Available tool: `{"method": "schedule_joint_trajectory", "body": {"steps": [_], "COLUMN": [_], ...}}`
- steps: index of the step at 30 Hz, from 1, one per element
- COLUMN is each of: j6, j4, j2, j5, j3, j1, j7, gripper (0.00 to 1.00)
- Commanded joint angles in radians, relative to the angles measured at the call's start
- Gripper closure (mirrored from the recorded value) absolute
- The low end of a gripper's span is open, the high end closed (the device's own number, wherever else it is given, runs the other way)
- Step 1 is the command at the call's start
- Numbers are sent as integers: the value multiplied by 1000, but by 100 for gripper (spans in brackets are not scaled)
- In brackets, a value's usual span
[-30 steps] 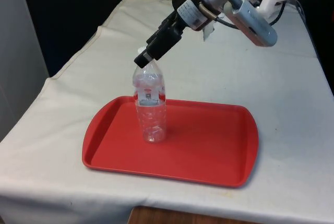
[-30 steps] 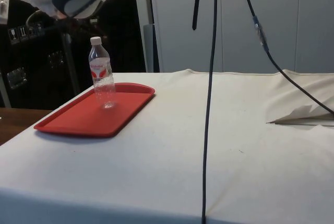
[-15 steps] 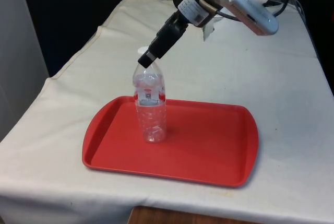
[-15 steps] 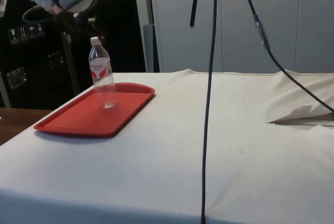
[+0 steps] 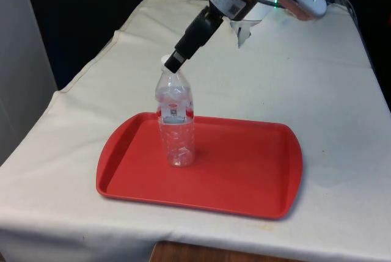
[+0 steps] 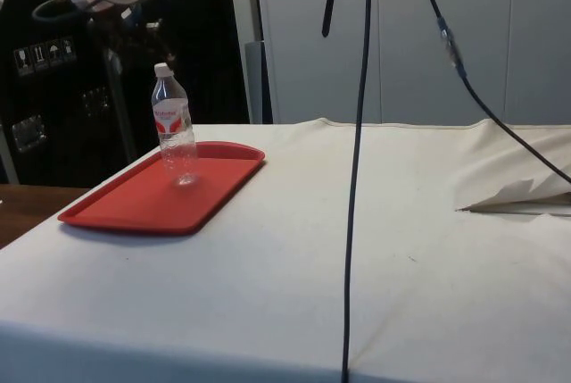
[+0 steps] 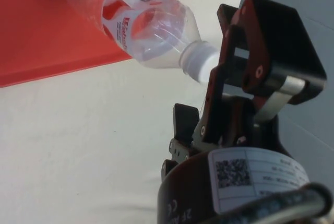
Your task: Place the bottle upright on the tray.
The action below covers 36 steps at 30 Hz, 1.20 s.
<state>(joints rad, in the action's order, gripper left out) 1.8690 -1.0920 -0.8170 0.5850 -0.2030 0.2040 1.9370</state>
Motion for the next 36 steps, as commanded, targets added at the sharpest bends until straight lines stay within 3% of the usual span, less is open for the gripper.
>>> {"method": "schedule_joint_trajectory", "body": {"steps": [1,14,36], "j6": [9,-19,-2], "j4": [-8,-41,-201], "j2": [10,51,157], "j5": [-13,-29,-37], "j3": [8,8,32], "j1": [-5,0,-2], "j7": [0,15,88], "gripper": [0,0,0]}}
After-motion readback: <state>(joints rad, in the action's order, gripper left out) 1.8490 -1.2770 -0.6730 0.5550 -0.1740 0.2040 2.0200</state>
